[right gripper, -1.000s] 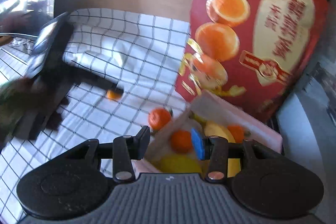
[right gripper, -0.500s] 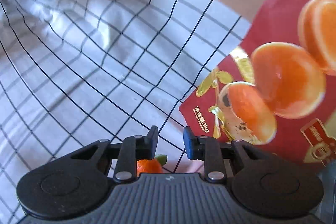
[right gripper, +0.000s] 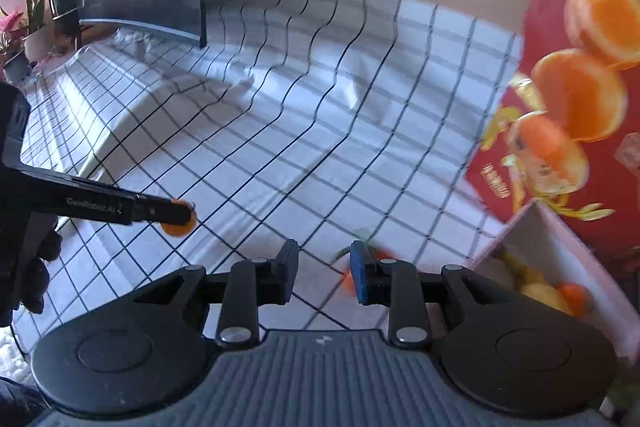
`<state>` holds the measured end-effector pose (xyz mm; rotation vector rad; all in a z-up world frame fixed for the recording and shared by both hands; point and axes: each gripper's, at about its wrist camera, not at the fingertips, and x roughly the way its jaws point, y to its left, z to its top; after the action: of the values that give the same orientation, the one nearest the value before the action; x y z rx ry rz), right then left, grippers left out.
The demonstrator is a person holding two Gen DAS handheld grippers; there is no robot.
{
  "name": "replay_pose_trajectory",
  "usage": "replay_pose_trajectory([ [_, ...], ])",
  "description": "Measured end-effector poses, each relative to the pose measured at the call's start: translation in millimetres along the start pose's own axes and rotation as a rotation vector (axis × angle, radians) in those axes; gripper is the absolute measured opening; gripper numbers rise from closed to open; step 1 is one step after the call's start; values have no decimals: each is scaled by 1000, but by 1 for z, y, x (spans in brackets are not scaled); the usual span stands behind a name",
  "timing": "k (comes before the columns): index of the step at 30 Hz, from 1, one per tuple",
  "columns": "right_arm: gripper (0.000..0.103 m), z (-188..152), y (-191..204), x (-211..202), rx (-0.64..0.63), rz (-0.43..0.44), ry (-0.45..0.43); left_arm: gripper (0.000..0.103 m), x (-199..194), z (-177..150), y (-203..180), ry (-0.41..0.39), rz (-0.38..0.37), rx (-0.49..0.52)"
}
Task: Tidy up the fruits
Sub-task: 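Grasp a small mandarin on the cloth with the left gripper while the right gripper reaches a leafy mandarin, then grasp the leafy mandarin with the right gripper while the left gripper holds the small mandarin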
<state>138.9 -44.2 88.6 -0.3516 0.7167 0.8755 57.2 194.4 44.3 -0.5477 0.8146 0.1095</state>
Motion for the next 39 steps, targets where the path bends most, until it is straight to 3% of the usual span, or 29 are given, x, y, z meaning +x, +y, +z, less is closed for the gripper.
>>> replay_pose_trajectory([
  [2, 42, 0, -2, 1, -18, -66, -22, 37, 3, -3, -5, 16, -6, 20],
  [3, 43, 0, -3, 6, -18, -93, -25, 37, 3, -4, -6, 21, -7, 26],
  [7, 44, -2, -1, 25, 12, -68, 15, 37, 0, -5, -4, 30, -3, 36],
  [12, 44, -17, 30, 43, -108, -96, 28, 37, -6, -6, 4, 24, 16, 16],
  [15, 44, -27, 35, 48, -94, -92, 55, 37, -8, -8, 2, 22, 21, 15],
  [21, 47, -52, 49, 22, -83, -63, 8, 37, -3, -12, -14, 52, 29, 59],
  [28, 46, -74, 55, -12, -18, 87, 11, 37, 3, -17, -35, 85, 9, 119],
  [39, 48, -99, 37, -29, 138, -4, -8, 37, 3, -33, -41, 125, 9, 132],
])
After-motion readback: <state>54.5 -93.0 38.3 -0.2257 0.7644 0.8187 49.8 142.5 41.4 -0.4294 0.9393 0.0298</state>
